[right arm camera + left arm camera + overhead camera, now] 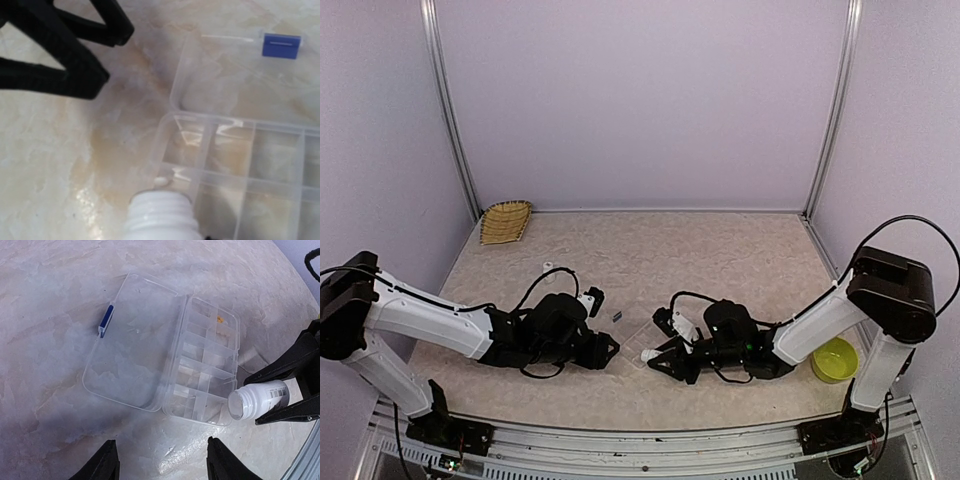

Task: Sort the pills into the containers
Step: Pour the pill into the compartment of the pill container.

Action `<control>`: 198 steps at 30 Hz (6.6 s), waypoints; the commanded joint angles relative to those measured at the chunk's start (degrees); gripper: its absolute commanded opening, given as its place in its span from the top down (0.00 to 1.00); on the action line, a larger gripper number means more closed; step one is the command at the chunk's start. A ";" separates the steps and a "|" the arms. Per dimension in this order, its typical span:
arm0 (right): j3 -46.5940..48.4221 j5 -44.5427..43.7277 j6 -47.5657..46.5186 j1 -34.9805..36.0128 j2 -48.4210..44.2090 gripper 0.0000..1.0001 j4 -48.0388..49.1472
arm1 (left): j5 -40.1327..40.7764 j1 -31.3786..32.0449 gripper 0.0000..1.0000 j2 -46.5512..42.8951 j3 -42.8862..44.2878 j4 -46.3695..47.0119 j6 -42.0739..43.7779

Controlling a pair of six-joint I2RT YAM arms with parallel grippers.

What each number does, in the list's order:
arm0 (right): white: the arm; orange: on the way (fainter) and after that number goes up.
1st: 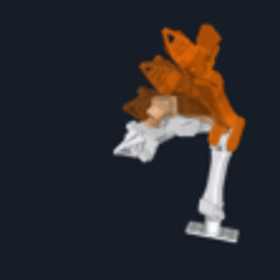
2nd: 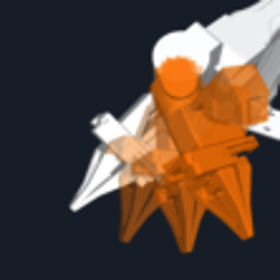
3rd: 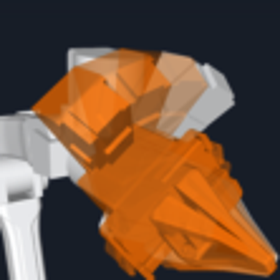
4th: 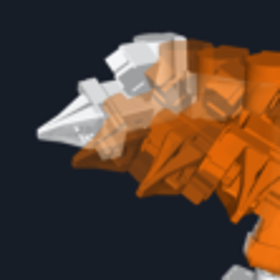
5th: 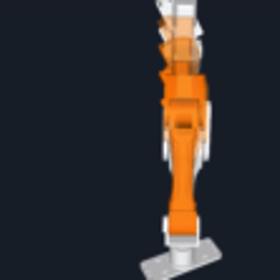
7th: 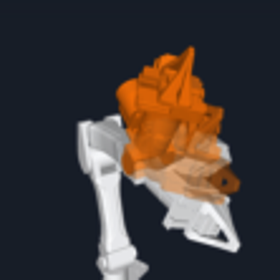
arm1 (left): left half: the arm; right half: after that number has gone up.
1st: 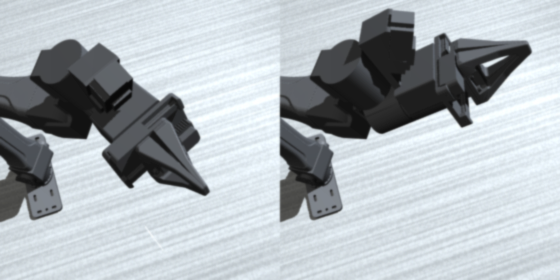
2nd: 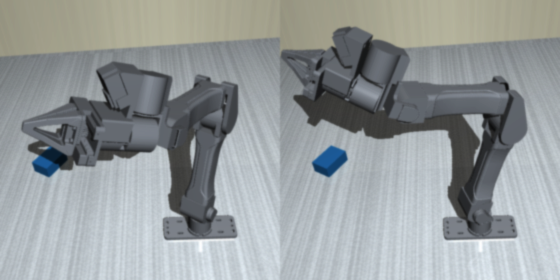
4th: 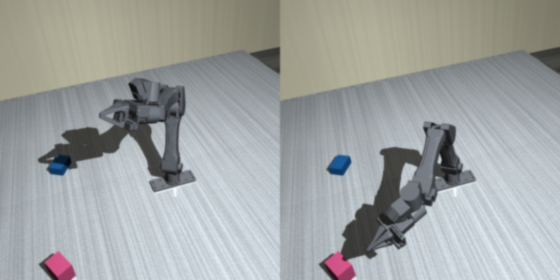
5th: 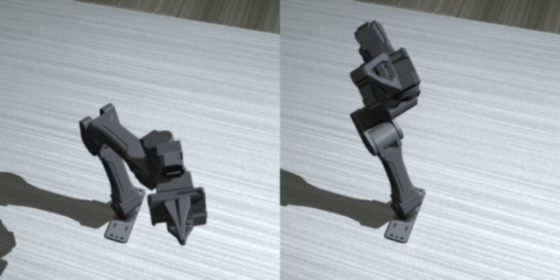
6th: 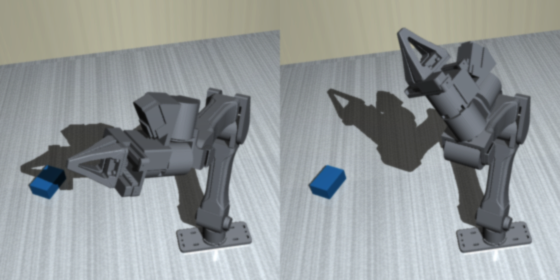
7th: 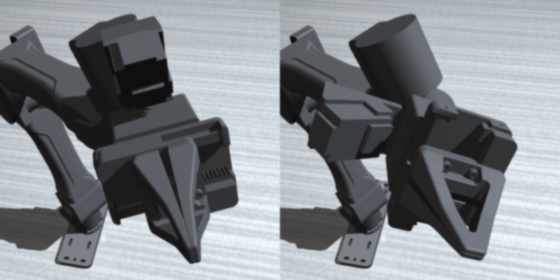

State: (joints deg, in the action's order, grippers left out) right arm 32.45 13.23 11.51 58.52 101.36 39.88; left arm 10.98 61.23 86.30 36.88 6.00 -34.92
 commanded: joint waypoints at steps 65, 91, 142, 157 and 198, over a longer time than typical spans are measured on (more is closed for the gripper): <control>14.00 -4.04 -7.98 2.92 -3.63 0.83 -29.09 | 0.57 0.42 0.42 -0.38 -0.41 1.42 -0.77; 17.67 -6.55 -8.93 3.93 -3.40 0.83 -35.43 | 0.18 0.46 0.42 -0.42 -1.09 2.06 -1.20; 21.69 -8.24 -11.24 4.57 -1.17 0.81 -42.53 | -0.17 0.45 0.42 0.40 0.22 1.64 -0.94; 19.77 -7.48 -11.16 4.67 -4.20 0.78 -39.25 | -0.43 0.47 0.42 0.53 -0.41 2.26 -1.29; 17.89 -7.27 -11.07 4.73 -3.20 0.79 -35.55 | -0.61 0.47 0.42 0.12 -1.31 3.10 -1.60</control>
State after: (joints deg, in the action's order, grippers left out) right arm 49.71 4.97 0.67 62.63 95.46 3.60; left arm 10.74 61.23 86.43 36.03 8.14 -36.21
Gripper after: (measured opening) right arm 0.321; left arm 0.582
